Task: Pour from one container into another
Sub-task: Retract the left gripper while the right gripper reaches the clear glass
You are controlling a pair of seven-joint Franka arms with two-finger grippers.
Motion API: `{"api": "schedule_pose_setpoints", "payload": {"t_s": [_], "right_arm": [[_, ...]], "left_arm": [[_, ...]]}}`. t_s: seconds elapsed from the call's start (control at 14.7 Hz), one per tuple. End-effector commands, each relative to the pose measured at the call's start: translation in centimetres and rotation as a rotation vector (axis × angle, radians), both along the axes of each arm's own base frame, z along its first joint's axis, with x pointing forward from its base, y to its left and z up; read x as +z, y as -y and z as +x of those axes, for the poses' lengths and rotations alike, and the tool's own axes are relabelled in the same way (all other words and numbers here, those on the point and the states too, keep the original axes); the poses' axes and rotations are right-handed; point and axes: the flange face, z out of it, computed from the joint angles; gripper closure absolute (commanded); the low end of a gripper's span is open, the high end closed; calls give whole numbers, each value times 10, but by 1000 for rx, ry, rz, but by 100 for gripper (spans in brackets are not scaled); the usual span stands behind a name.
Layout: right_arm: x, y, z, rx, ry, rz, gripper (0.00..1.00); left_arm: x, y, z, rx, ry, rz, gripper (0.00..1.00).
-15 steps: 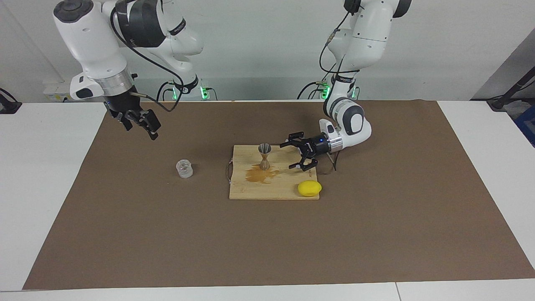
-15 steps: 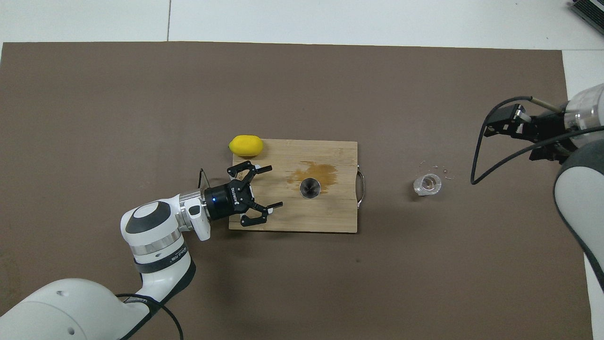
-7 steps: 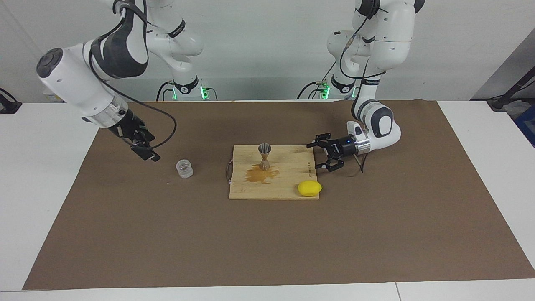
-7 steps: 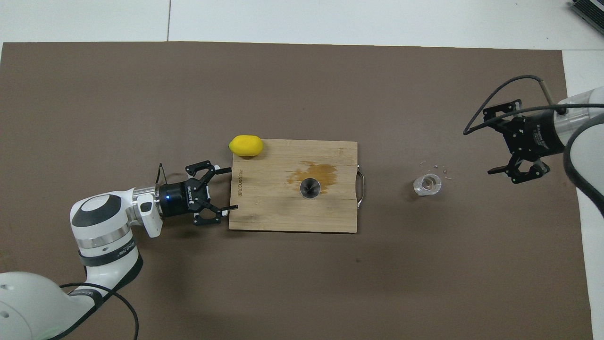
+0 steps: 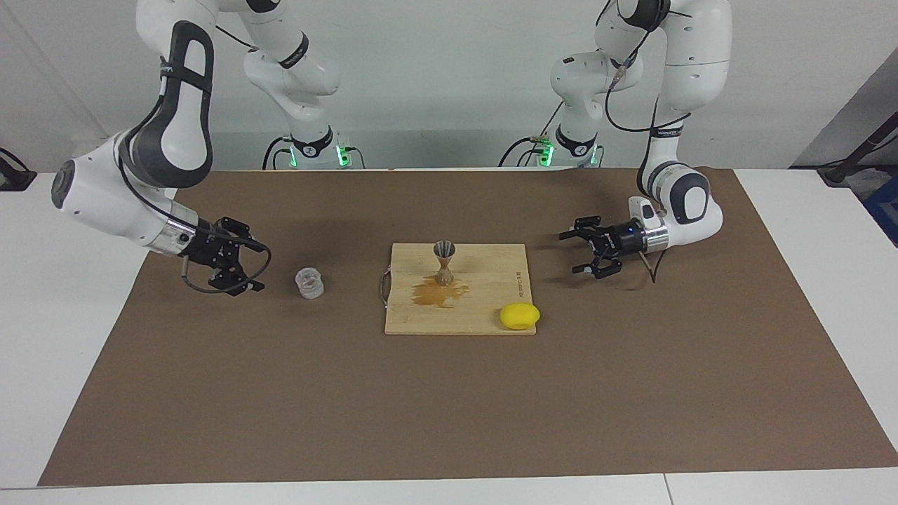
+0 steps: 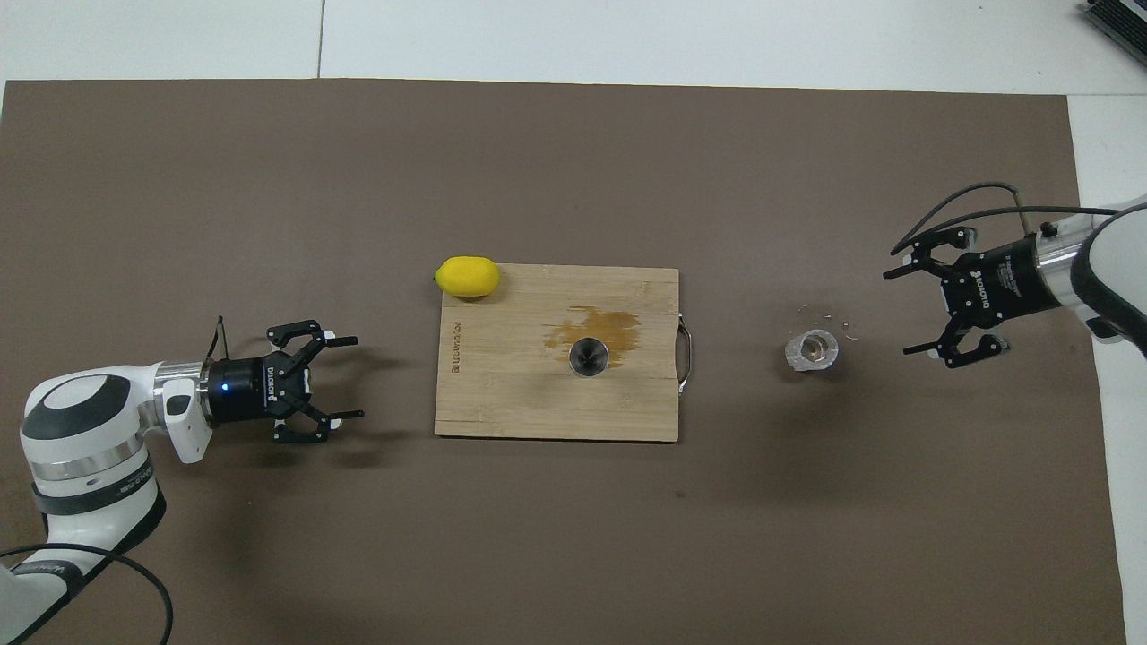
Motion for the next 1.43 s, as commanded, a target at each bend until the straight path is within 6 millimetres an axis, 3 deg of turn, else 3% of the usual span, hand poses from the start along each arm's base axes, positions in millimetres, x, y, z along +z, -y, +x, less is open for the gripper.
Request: {"api": "schedule_pose_setpoints", "payload": {"t_s": [0.0,0.27,0.61,0.82,1.02,1.23,1.36], "right_arm": [[-30,-3,-5,-57,-7,35,0],[-102,0,-7,-30,-27,155,0],[-119,-11,-20,-17,-37,184,0],[-126,-14,-33,14,-38,195,0],[-128,-20,-39,15,-24,230,0],[-128,-22,-39,19,-24,233,0],[-128,-25,-38,13,-20,242,0]], "left_arm": [[17,-35,5,-64,52,56,0],[40,-77,20,-145,110,170,0],[69,-107,39,-242,171,317,0],[111,-121,51,-294,222,443,0],[165,-121,52,-324,224,589,0],[192,-120,47,-313,216,647,0],[211,-108,50,-340,200,726,0]]}}
